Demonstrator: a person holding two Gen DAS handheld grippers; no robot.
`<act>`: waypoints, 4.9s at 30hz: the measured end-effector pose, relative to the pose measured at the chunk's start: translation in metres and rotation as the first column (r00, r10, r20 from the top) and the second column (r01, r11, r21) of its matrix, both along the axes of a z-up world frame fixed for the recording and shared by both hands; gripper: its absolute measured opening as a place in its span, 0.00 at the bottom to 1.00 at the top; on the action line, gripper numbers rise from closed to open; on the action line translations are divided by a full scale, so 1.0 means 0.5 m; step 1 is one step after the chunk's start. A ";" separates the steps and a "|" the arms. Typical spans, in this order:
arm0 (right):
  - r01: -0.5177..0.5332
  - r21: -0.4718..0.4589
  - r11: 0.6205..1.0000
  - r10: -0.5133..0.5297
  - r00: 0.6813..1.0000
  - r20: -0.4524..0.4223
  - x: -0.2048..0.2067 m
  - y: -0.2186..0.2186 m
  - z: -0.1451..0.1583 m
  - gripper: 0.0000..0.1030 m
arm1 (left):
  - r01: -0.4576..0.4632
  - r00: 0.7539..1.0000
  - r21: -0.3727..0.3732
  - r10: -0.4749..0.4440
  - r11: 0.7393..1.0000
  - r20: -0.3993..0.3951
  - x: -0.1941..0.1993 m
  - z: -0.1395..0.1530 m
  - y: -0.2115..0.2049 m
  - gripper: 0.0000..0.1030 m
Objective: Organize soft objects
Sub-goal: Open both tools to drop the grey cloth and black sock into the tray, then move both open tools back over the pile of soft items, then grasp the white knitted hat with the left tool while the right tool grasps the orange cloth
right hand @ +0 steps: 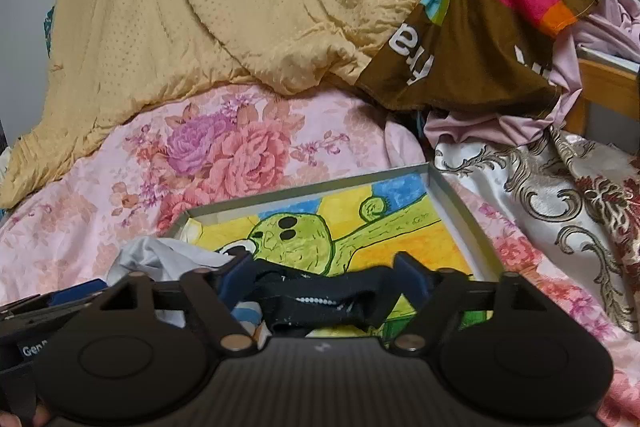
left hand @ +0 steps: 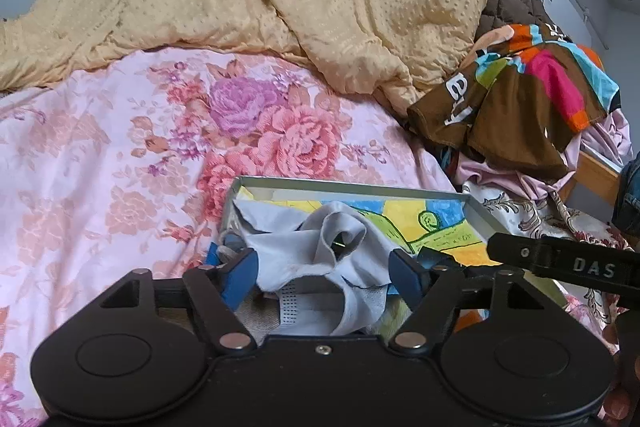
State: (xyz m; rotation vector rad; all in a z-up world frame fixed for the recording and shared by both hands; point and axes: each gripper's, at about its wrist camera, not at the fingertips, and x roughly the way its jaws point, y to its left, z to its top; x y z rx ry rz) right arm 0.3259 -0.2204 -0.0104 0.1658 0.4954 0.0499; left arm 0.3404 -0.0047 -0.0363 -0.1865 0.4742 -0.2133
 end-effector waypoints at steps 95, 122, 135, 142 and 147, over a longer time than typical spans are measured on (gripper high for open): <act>-0.225 -0.149 0.963 0.187 0.954 -0.235 -0.454 0.061 -0.035 1.00 | -0.048 0.927 0.271 0.144 0.961 -0.345 -0.426 -0.006 0.053 0.99; -0.381 -0.208 0.901 0.319 0.906 -0.280 -0.395 0.097 -0.044 1.00 | -0.051 0.862 0.178 0.133 0.983 -0.490 -0.343 -0.027 0.131 0.99; -0.422 -0.195 0.886 0.395 0.904 -0.163 -0.333 0.103 -0.037 1.00 | -0.070 0.907 0.109 0.109 0.992 -0.407 -0.298 -0.021 0.130 0.99; -0.435 -0.196 0.879 0.418 0.900 -0.125 -0.324 0.115 -0.044 1.00 | -0.130 0.917 0.063 0.145 0.989 -0.371 -0.271 -0.024 0.139 0.99; -0.418 -0.157 0.895 0.402 0.907 -0.127 -0.309 0.116 -0.054 1.00 | -0.132 0.934 0.035 0.136 0.991 -0.331 -0.255 -0.028 0.137 0.99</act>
